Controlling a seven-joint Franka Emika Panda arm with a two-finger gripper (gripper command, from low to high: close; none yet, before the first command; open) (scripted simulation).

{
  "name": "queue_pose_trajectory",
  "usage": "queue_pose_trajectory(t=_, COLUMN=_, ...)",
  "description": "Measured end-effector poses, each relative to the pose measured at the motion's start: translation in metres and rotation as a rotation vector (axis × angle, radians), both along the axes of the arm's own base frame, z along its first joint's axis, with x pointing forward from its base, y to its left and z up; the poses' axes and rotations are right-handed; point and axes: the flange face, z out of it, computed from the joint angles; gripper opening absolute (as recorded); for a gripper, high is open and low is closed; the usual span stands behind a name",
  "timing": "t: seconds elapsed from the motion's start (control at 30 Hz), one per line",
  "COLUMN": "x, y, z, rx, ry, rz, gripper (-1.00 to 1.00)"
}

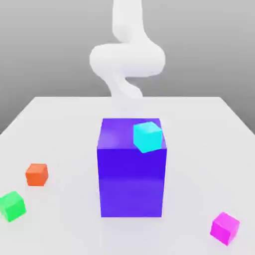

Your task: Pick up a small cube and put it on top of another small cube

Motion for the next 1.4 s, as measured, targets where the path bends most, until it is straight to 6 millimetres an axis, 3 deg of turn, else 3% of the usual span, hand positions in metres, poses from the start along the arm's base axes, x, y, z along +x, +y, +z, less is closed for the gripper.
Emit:
queue_pose_trajectory(t=0.23, x=0.073, y=0.057, z=-0.11, rx=-0.099, ry=0.187, rz=0.137, gripper=0.0)
queue_pose_trajectory(t=0.47, x=0.107, y=0.116, z=-0.234, rx=-0.177, ry=0.363, rz=0.297, gripper=0.0)
queue_pose_trajectory(t=0.7, x=0.098, y=0.18, z=-0.363, rx=-0.235, ry=0.534, rz=0.489, gripper=0.0)
queue_pose_trajectory(t=0.9, x=0.064, y=0.218, z=-0.469, rx=-0.255, ry=0.679, rz=0.641, gripper=0.0)
queue_pose_trajectory(t=1.07, x=0.057, y=0.224, z=-0.54, rx=-0.255, ry=0.701, rz=0.665, gripper=0.0)
queue_pose_trajectory(t=1.1, x=0.057, y=0.224, z=-0.547, rx=-0.256, ry=0.702, rz=0.666, gripper=-1.0)
queue_pose_trajectory(t=1.3, x=0.056, y=0.224, z=-0.551, rx=-0.257, ry=0.702, rz=0.666, gripper=-1.0)
queue_pose_trajectory(t=1.4, x=0.057, y=0.224, z=-0.525, rx=-0.255, ry=0.702, rz=0.666, gripper=-1.0)
